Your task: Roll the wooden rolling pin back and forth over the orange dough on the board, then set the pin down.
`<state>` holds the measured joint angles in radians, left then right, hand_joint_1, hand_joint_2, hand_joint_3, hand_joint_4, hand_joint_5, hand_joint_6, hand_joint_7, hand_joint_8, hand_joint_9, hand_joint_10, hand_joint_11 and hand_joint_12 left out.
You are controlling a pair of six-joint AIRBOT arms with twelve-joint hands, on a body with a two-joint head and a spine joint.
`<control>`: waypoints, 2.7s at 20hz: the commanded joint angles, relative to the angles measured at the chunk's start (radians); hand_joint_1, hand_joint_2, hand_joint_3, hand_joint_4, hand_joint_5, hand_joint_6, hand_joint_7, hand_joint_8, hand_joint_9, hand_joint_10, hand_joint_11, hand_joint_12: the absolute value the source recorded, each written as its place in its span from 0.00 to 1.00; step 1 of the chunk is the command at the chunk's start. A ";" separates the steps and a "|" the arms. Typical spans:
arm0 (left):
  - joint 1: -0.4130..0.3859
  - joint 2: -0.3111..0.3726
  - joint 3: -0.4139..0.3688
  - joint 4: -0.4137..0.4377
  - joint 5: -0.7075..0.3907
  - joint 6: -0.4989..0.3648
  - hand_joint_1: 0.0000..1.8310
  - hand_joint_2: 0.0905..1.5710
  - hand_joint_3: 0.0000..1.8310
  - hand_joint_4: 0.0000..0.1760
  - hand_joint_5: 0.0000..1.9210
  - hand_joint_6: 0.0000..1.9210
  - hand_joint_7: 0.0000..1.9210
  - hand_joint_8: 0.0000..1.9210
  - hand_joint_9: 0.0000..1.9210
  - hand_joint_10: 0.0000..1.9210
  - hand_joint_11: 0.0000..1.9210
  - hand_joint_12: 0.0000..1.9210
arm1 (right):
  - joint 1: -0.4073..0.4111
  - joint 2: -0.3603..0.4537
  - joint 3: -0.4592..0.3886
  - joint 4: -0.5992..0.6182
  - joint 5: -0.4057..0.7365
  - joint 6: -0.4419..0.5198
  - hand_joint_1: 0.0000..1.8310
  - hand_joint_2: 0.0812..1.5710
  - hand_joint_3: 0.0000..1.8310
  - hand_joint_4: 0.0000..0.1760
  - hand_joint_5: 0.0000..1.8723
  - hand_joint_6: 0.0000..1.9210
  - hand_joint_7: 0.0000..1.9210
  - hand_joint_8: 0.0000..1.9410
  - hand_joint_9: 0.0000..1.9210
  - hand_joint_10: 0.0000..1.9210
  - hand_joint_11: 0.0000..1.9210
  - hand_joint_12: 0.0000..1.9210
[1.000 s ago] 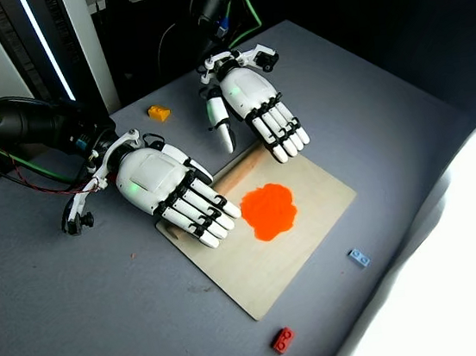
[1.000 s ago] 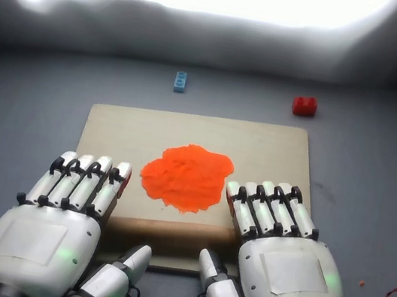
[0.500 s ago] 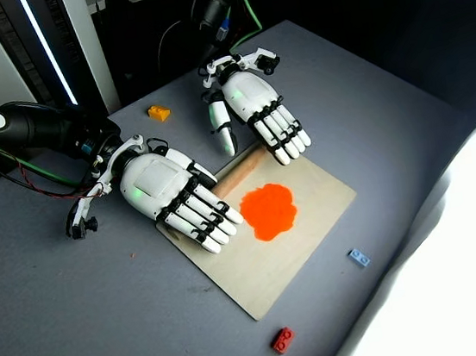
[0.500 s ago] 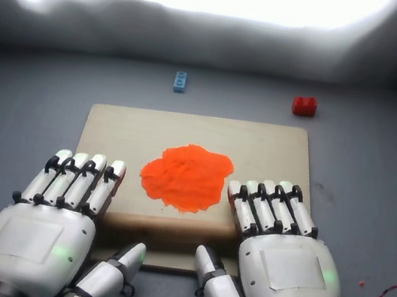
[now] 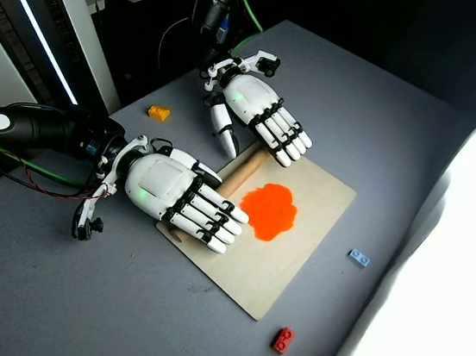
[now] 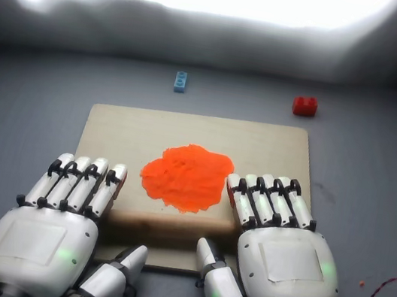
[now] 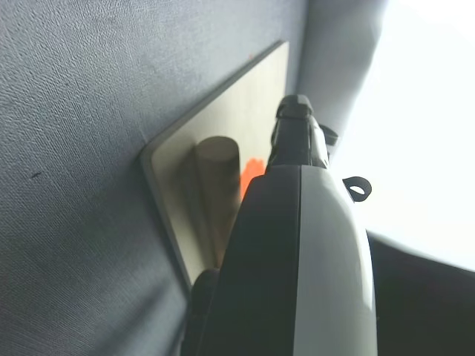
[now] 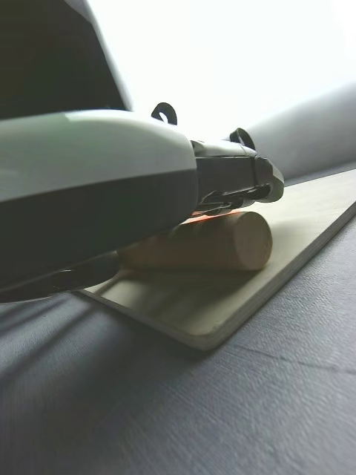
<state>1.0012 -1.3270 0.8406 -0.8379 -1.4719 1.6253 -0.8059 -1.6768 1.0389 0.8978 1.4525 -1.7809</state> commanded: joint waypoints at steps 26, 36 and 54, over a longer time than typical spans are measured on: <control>-0.071 -0.019 0.092 0.021 0.011 0.002 0.00 0.89 0.00 0.00 0.00 0.00 0.00 0.00 0.00 0.00 0.00 0.00 | 0.031 0.002 0.049 -0.073 0.054 0.027 0.00 0.90 0.00 0.00 0.08 0.00 0.08 0.00 0.06 0.00 0.00 0.10; -0.096 -0.022 0.122 0.000 0.028 -0.053 0.00 0.89 0.00 0.00 0.00 0.00 0.00 0.00 0.00 0.00 0.00 0.00 | 0.043 0.003 0.081 -0.073 0.046 0.044 0.00 0.90 0.00 0.00 0.08 0.00 0.07 0.00 0.06 0.00 0.00 0.12; -0.128 -0.035 0.163 -0.025 0.067 -0.083 0.00 0.90 0.00 0.00 0.01 0.00 0.02 0.01 0.00 0.00 0.00 0.00 | 0.069 0.002 0.138 -0.055 0.009 0.066 0.00 0.91 0.00 0.00 0.08 0.00 0.08 0.00 0.07 0.00 0.00 0.16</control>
<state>0.8783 -1.3628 0.9993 -0.9264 -1.3083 1.5448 -0.7483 -1.6768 1.1744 0.9226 1.3769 -1.7206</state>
